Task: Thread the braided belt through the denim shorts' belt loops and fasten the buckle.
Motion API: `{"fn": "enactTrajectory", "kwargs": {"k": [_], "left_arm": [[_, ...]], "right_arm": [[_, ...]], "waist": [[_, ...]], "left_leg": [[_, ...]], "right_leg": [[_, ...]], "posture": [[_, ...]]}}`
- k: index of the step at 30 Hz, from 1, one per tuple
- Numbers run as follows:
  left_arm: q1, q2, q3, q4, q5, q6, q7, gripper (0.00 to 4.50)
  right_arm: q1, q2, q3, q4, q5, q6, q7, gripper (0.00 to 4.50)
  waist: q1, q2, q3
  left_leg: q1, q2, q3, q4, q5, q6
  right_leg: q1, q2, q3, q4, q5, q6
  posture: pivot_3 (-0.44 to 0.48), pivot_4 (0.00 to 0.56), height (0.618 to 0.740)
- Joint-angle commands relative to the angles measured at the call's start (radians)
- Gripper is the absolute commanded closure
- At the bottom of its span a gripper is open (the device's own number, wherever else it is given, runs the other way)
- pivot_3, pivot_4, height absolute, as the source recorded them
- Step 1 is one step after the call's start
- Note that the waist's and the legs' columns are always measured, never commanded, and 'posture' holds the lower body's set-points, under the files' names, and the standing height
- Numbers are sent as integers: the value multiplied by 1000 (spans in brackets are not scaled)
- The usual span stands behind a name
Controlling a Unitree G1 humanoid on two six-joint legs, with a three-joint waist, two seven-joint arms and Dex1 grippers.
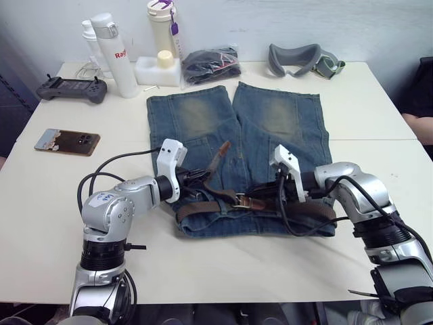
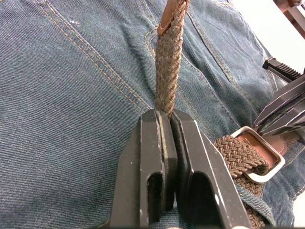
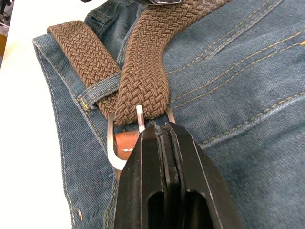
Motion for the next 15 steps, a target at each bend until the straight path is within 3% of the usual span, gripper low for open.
{"fn": "enactTrajectory", "kwargs": {"k": [1, 15], "left_arm": [[-13, 12, -5, -27, 6, -24, -14, 4500], [-10, 21, -2, -35, 5, -23, -13, 4500]], "right_arm": [[-3, 21, 1, -27, 7, -15, 3, 4468], [3, 36, 35, -24, -13, -28, 18, 4468]], "waist": [[0, 0, 0], [0, 0, 0]], "left_leg": [[0, 0, 0, 0, 0, 0], [0, 0, 0, -1, 0, 0]], "right_leg": [[0, 0, 0, 0, 0, 0], [0, 0, 0, 0, 0, 0]], "posture": [[0, 150, 740], [0, 150, 740]]}}
